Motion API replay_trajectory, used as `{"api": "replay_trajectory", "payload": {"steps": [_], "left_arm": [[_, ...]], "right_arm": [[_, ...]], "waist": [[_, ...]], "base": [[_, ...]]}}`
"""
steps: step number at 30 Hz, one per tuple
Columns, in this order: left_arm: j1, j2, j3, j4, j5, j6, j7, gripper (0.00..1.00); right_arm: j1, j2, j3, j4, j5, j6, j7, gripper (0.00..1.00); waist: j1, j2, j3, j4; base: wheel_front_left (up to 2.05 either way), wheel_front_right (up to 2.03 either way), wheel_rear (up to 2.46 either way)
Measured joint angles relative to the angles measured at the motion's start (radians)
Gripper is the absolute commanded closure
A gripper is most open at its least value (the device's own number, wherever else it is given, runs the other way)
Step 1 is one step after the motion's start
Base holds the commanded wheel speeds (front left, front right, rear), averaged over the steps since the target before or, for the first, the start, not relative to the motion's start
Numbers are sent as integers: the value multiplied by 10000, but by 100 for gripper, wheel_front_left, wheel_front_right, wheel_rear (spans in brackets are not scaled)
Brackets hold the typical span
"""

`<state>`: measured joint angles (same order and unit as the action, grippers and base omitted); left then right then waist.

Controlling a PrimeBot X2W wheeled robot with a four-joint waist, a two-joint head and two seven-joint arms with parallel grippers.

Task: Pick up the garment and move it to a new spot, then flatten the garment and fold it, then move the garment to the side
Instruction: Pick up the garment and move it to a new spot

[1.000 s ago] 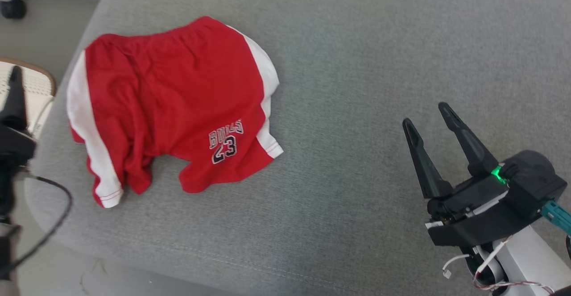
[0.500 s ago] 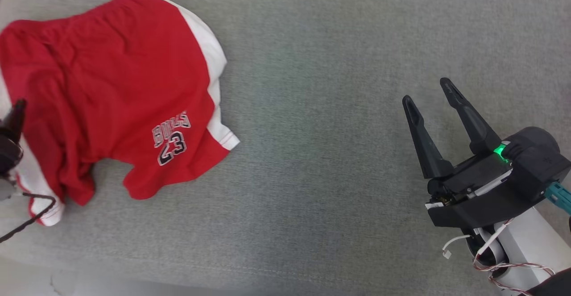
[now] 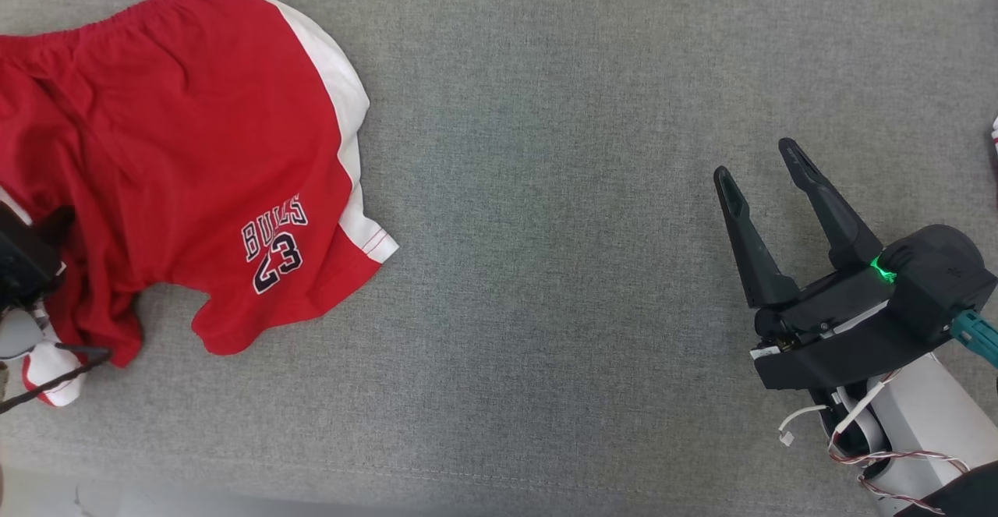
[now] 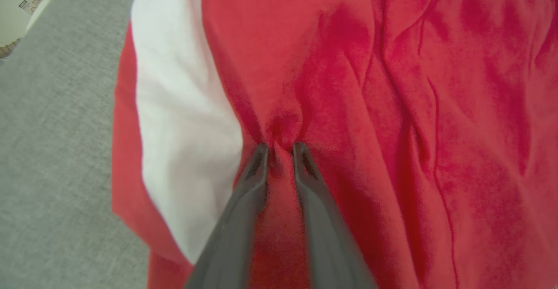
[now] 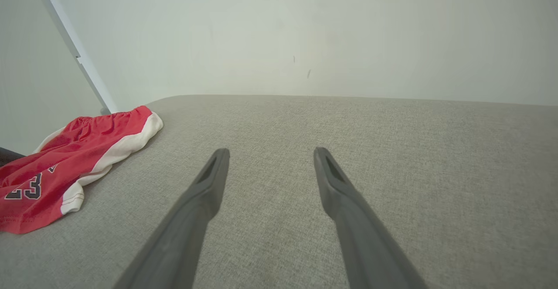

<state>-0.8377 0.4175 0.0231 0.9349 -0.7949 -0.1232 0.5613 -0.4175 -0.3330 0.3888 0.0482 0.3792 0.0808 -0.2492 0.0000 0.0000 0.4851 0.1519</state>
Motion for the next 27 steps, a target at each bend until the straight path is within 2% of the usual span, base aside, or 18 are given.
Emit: {"api": "replay_trajectory", "payload": {"steps": [10,16,27], "left_arm": [[-33,-92,-295,69,58,-15,-209,100],[-144,-75,-830,-652,59,-21,-604,100],[-80,127,-2393,-2629,-115,-77,-1030,100]], "right_arm": [[2,119,23,324,0,75,-40,0],[9,286,33,619,4,88,-46,0],[430,711,-109,1152,265,165,-73,0]], "waist": [[0,0,-426,61],[0,0,-867,73],[-1,0,-2032,-54]], "base": [[0,0,0],[0,0,0],[0,0,0]]}}
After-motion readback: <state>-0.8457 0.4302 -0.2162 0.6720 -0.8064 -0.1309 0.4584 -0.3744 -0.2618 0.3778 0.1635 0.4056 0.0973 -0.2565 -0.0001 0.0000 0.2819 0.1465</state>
